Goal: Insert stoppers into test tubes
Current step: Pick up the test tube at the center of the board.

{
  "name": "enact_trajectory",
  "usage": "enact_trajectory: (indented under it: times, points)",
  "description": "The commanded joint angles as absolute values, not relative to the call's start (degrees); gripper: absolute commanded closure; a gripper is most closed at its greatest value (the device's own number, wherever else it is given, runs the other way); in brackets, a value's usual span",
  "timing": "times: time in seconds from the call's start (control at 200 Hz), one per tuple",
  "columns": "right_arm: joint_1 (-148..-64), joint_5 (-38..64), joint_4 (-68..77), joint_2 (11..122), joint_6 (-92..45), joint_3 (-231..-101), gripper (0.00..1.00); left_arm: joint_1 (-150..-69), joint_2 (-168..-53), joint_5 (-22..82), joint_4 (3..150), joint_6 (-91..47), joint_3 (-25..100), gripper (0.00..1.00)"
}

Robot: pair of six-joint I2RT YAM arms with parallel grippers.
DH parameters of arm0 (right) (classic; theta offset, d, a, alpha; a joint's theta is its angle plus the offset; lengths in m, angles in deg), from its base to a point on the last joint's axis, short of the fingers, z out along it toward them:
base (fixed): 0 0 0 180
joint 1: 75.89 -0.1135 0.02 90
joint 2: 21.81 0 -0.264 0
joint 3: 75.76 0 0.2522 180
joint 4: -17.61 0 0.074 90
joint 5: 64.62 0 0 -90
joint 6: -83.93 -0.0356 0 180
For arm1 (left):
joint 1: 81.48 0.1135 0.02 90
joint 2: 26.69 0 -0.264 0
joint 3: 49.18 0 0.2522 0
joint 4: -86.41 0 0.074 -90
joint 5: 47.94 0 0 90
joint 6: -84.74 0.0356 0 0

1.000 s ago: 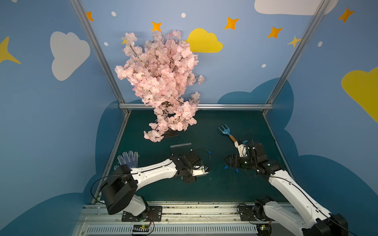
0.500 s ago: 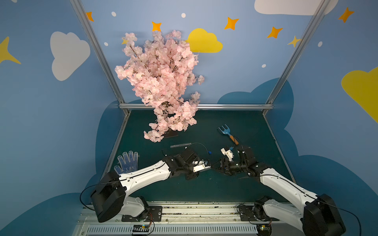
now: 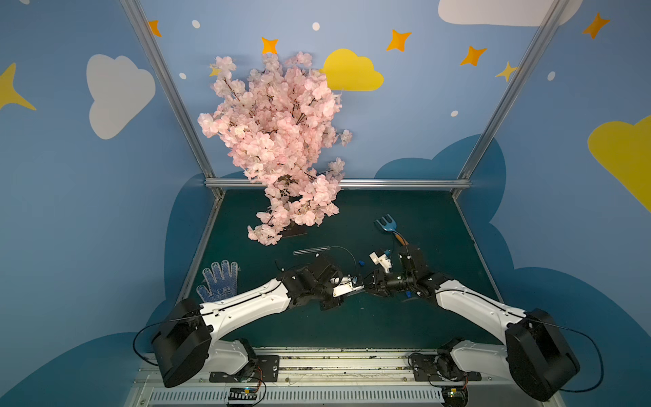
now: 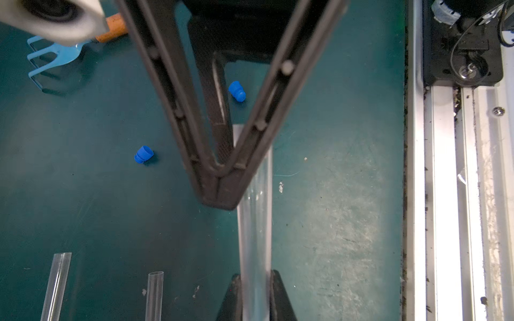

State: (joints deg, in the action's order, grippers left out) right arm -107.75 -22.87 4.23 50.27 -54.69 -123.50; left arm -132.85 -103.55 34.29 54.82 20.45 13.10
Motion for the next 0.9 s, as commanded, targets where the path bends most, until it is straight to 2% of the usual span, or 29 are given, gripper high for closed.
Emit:
enact_trajectory:
  times: [0.0, 0.165, 0.315, 0.42, 0.516, 0.676, 0.796, 0.891]
  points:
    - [-108.4, -24.7, 5.8, 51.1, -54.7, -125.5, 0.69, -132.7, -103.6, 33.7, 55.4, 21.2, 13.1, 0.89]
    - [-108.7, -25.4, 5.5, 52.2, -54.4, -125.7, 0.87, -132.7, -103.9, 34.2, 55.2, 21.0, 13.4, 0.89]
    - [-108.8, -25.7, 5.7, 51.8, -54.8, -125.6, 0.92, -132.7, -103.9, 34.6, 55.4, 20.6, 13.3, 0.84]
    - [-108.8, -25.9, 6.1, 51.5, -55.2, -125.4, 0.93, -132.6, -103.5, 35.6, 57.2, 19.9, 12.2, 0.67]
    - [-108.8, -26.2, 7.1, 51.5, -56.0, -125.3, 0.93, -132.4, -102.9, 34.9, 59.6, 19.1, 10.5, 0.59]
    - [-108.8, -26.9, 8.7, 51.9, -57.3, -125.6, 0.93, -132.1, -103.2, 33.6, 62.2, 17.9, 8.8, 0.59]
    - [-108.8, -26.8, 8.5, 52.1, -57.2, -125.9, 0.93, -132.1, -103.1, 34.2, 62.6, 17.9, 8.4, 0.66]
    - [-108.8, -26.6, 8.5, 52.3, -57.2, -125.6, 0.94, -132.0, -102.0, 34.5, 63.5, 17.9, 7.8, 0.67]
